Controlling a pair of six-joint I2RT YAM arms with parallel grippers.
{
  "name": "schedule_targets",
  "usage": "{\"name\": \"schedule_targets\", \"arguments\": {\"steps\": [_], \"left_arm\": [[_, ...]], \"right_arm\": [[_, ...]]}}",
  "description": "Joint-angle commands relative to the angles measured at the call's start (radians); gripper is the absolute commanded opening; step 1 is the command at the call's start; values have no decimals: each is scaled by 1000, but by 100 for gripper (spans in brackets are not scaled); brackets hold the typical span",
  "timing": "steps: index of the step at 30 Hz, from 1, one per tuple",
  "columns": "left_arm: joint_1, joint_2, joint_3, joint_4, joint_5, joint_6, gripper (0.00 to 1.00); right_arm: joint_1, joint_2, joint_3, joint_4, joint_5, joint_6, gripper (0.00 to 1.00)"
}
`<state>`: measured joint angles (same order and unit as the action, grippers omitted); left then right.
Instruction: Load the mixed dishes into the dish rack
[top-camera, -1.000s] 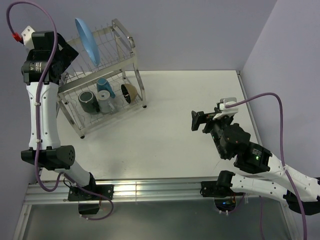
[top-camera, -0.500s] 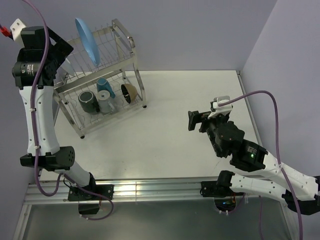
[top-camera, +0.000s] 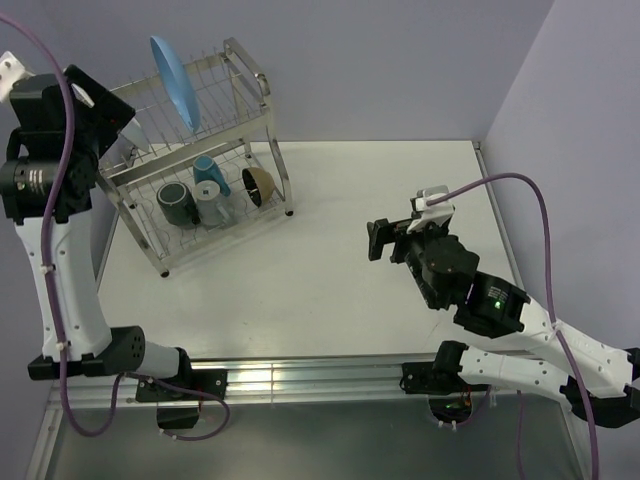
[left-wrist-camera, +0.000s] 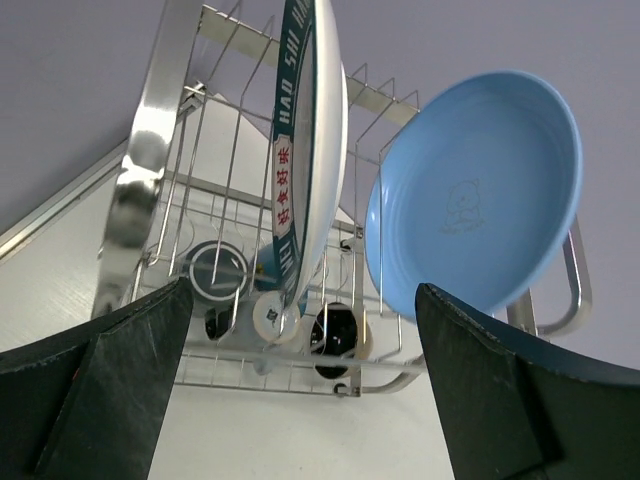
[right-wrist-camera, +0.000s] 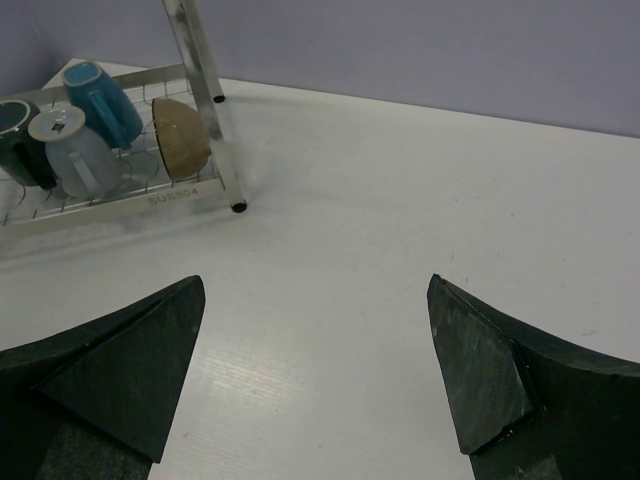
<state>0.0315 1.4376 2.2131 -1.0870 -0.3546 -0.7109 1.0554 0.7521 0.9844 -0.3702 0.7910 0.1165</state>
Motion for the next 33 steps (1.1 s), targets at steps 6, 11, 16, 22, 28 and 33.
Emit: {"name": "schedule_targets", "arguments": {"steps": [6, 11, 16, 22, 28, 33], "left_arm": [[-1, -230, -185, -25, 170, 27, 99], [-4, -319, -329, 41, 366, 79, 99], [-15, -388, -386, 134, 509, 110, 99], [-97, -434, -559, 263, 654, 30, 99], [-425, -562, -894, 509, 491, -110, 99], [-705, -592, -1070, 605, 361, -119, 99]], "right_arm": [[-32, 76, 94, -104, -128, 152, 100], [-61, 105, 77, -118, -243, 256, 100], [-87, 144, 43, -87, -326, 377, 100], [-117, 144, -99, 34, -394, 518, 100], [-117, 35, -370, 295, -378, 612, 100], [-115, -36, -565, 480, -346, 653, 100]]}}
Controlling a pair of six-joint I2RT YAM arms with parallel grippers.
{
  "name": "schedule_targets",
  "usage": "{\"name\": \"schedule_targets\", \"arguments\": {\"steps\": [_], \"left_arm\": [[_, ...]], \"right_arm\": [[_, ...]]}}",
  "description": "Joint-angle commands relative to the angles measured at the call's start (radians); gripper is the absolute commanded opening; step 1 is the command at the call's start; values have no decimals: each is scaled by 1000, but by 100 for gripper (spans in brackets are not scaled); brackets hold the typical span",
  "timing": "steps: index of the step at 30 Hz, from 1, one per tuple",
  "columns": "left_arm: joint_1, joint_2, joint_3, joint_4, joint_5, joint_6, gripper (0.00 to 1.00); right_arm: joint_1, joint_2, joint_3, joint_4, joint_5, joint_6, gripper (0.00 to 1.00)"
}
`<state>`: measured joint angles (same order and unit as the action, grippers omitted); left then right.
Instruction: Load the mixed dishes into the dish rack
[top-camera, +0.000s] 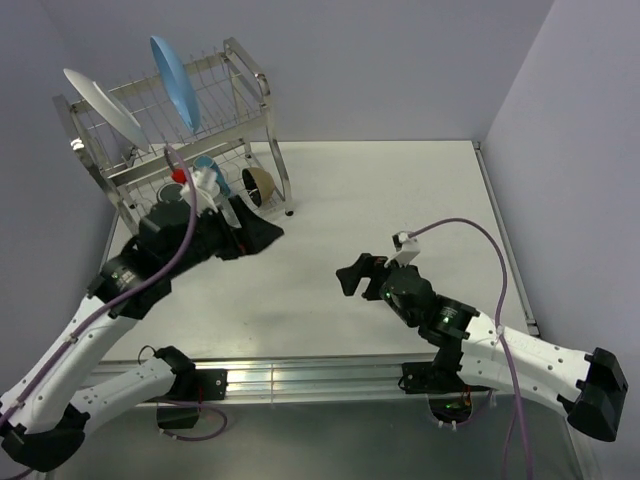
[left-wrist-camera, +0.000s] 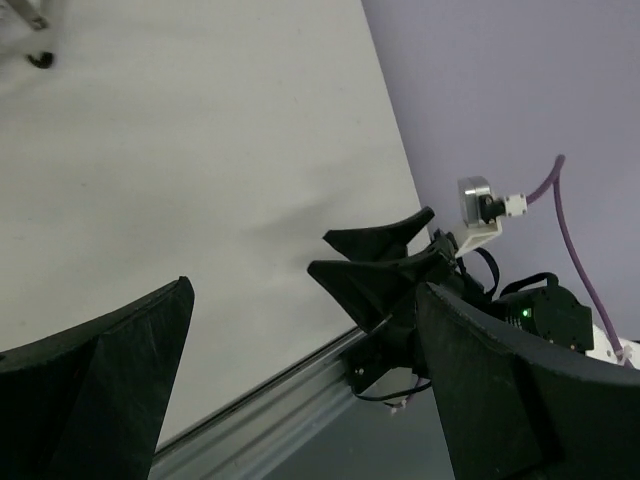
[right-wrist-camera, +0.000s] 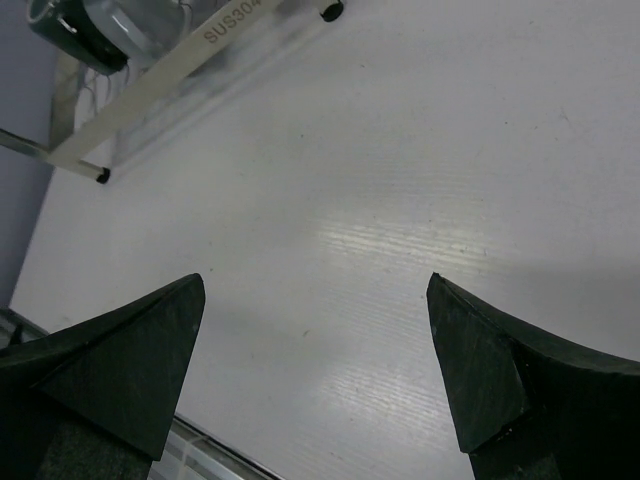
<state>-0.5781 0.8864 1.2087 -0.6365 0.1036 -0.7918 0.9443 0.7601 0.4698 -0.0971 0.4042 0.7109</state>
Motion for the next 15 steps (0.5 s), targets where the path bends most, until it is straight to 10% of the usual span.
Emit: {"name": "schedule_targets", "arguments": {"steps": [1, 15], "left_arm": [[-141, -84, -136, 176, -97, -43, 99], [-221, -628, -790, 554, -82, -144, 99]], "right_arm": [[-4, -62, -75, 230, 38, 59, 100], [-4, -499, -359, 143, 39, 55, 100]]}}
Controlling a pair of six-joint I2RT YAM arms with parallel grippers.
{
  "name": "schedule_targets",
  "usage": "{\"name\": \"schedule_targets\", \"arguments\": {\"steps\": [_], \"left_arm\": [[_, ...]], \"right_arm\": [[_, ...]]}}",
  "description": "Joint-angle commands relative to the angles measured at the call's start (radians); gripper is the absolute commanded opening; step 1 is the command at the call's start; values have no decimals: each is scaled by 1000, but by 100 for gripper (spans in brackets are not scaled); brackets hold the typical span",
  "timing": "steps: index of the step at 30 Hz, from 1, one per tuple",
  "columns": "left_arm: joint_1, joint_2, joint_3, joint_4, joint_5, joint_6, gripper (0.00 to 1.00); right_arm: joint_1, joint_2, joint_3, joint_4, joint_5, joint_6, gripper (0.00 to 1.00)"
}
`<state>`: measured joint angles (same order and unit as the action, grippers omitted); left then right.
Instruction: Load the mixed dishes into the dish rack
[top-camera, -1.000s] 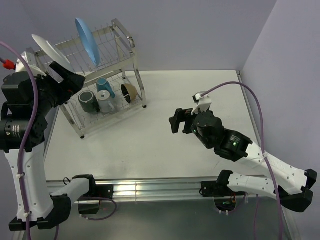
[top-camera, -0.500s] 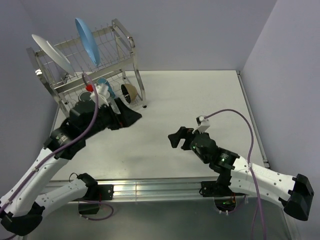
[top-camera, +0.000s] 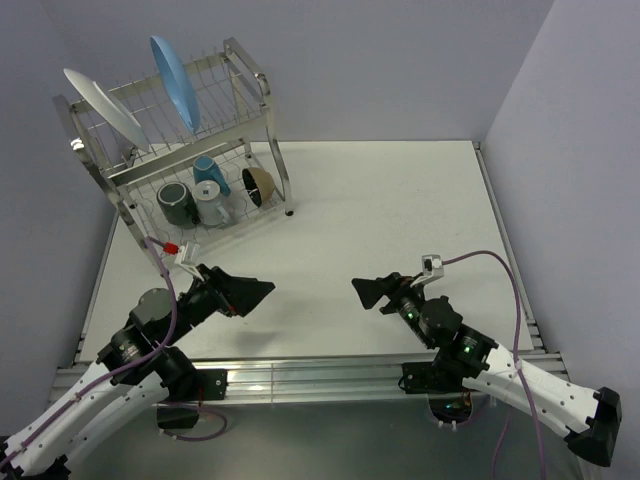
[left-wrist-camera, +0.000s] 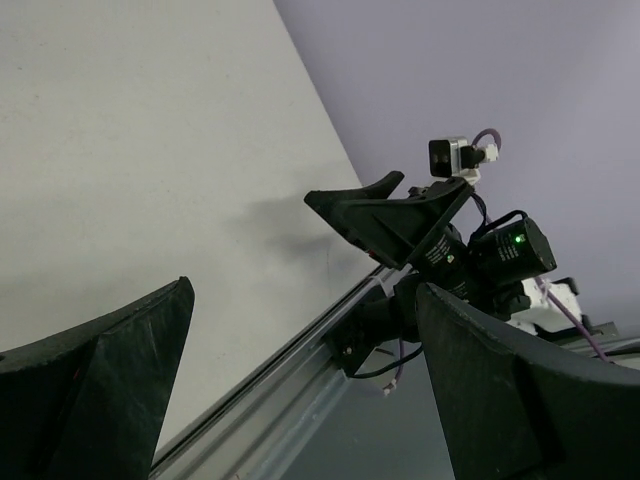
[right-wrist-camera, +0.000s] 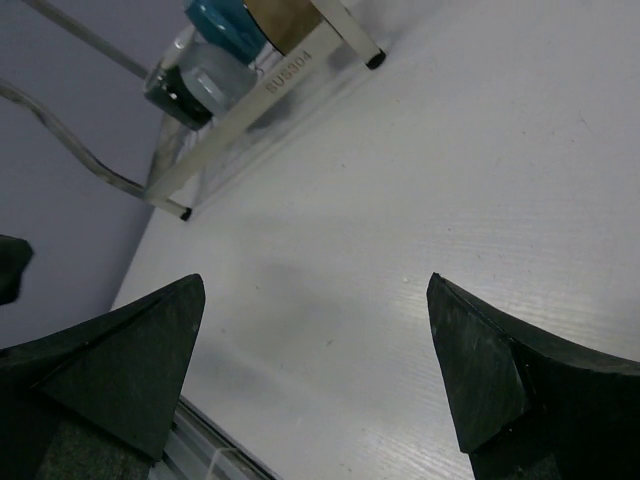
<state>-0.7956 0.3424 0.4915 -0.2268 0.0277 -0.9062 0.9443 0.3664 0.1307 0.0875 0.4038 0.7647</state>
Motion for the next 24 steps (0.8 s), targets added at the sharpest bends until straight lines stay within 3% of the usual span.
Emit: {"name": "schedule_targets", "arguments": {"steps": [1, 9, 13, 18, 24], "left_arm": [[-4, -112, -124, 150, -3, -37, 99], [-4, -340, -283, 106, 5, -52, 99], [-4, -499, -338, 18, -11, -85, 99], [-4, -503, -379, 32, 20, -120, 99], [-4, -496, -455, 182, 61, -140, 99]], "right_arm": [[-2, -136, -40, -78, 50, 8, 100], [-2, -429, -114, -235, 84, 67, 100], [-4, -480, -129, -291, 89, 123, 100], [-4, -482, -128, -301, 87, 142, 100], [-4, -480, -169, -295, 56, 159, 100]]}}
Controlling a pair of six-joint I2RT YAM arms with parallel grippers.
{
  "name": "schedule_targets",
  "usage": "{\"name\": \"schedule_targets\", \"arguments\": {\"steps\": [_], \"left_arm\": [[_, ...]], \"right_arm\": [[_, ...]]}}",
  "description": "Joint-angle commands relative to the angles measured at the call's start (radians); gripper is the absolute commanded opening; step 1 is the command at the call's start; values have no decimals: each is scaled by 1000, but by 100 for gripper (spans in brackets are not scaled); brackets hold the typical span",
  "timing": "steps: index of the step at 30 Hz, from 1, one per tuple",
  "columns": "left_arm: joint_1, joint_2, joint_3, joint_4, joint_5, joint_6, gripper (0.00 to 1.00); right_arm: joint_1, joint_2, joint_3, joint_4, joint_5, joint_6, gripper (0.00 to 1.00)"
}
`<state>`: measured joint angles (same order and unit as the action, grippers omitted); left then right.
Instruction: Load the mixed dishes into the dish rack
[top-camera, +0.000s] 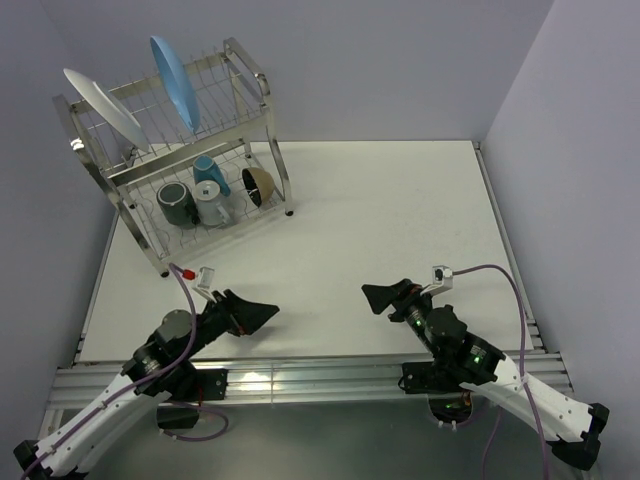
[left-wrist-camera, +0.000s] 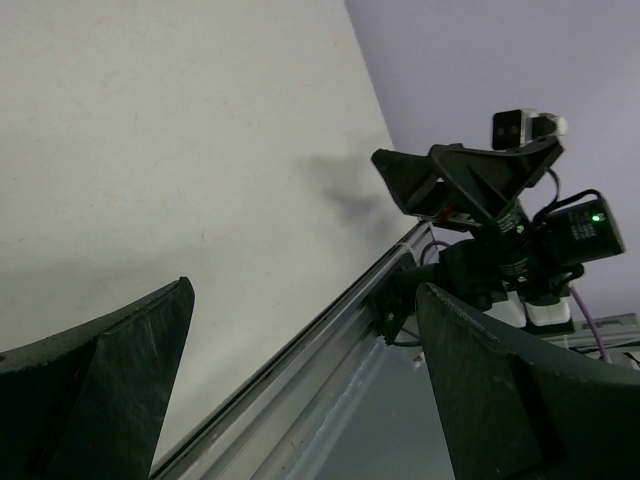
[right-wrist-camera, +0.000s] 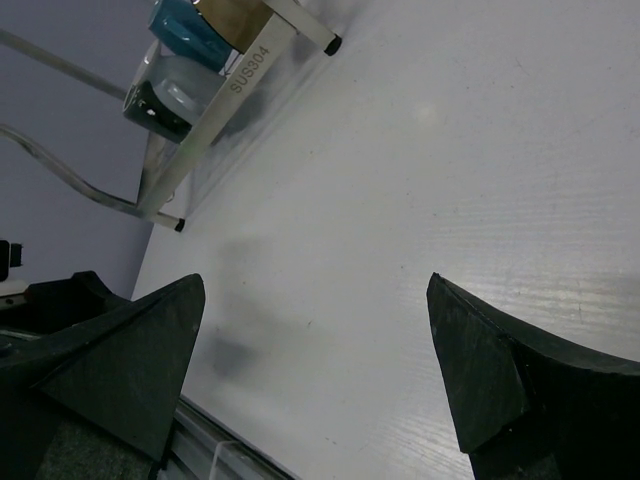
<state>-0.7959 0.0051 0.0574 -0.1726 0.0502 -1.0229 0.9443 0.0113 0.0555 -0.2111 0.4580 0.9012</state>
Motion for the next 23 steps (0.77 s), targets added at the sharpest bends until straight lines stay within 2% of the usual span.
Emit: {"name": "schedule_targets", "arguments": {"steps": [1, 5, 23], "left_arm": [[-3, -162, -30, 149, 48, -25, 99], [-3, -169, -36, 229, 66, -26, 99], [-3, -169, -54, 311, 108, -63, 99]], "right_arm": [[-4, -128, -100, 1, 1, 24, 100], [-4, -169, -100, -17, 5, 22, 100], [-4, -257, -103, -57, -5, 13, 100]]}}
